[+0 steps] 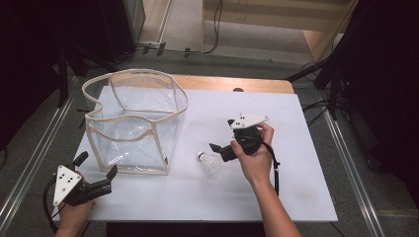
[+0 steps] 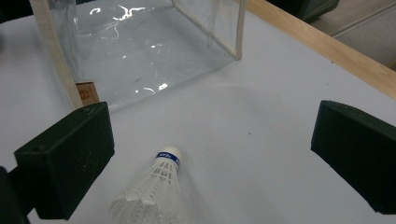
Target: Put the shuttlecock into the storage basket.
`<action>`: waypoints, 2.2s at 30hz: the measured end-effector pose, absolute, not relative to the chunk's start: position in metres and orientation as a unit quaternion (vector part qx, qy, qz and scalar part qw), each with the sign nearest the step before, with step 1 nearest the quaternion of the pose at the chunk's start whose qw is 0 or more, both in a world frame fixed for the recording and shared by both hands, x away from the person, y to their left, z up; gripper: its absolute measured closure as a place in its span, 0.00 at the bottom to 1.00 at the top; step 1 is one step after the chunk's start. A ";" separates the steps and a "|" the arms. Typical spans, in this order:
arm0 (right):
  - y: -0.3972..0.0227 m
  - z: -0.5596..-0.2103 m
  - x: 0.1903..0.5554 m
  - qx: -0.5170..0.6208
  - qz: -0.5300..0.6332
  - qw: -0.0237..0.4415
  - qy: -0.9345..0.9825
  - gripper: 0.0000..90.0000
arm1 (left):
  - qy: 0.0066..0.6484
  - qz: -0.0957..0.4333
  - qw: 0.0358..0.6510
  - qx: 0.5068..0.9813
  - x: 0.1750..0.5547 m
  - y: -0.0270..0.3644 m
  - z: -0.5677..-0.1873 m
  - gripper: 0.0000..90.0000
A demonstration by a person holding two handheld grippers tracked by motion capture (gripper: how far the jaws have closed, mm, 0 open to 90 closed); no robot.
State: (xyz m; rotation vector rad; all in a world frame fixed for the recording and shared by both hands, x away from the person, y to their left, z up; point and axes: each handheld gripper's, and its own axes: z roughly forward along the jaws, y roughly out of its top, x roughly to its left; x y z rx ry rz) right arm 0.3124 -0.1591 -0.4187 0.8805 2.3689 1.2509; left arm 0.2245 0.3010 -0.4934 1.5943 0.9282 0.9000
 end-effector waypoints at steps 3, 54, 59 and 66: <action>-0.155 -0.420 0.314 0.304 0.432 0.158 0.835 0.00 | 0.387 0.375 0.518 0.664 0.225 0.301 -0.493 0.03; -0.113 -0.454 0.332 0.348 0.297 0.079 0.886 0.14 | 0.381 0.378 0.514 0.669 0.224 0.300 -0.493 0.03; -0.108 -0.457 0.335 0.352 0.294 0.066 0.886 0.14 | 0.381 0.378 0.515 0.668 0.224 0.300 -0.493 0.03; -0.098 -0.463 0.339 0.358 0.277 0.046 0.891 0.15 | 0.382 0.377 0.516 0.667 0.224 0.300 -0.493 0.03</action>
